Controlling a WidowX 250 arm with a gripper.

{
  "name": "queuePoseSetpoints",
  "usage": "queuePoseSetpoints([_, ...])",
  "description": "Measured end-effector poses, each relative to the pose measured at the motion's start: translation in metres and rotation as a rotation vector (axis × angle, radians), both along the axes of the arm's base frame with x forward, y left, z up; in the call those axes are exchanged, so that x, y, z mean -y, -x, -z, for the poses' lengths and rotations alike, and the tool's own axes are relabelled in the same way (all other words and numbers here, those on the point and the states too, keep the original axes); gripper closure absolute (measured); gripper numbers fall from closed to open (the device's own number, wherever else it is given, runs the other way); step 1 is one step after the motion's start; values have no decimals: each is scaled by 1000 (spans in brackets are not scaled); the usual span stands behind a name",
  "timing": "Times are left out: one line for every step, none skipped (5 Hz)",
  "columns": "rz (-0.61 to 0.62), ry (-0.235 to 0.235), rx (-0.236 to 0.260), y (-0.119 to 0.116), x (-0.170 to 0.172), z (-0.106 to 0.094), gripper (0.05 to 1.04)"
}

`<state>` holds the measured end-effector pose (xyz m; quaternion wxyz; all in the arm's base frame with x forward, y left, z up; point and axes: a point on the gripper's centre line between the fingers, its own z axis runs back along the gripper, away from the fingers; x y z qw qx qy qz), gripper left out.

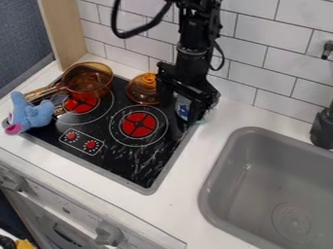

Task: Remove tin from the burner

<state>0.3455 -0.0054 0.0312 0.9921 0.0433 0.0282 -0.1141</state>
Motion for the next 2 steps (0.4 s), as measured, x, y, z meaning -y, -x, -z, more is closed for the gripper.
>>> queuePoseSetpoints([11,-24,29,11,-1,-26,83])
queuePoseSetpoints([19,-31,79,15,-3,-58,83])
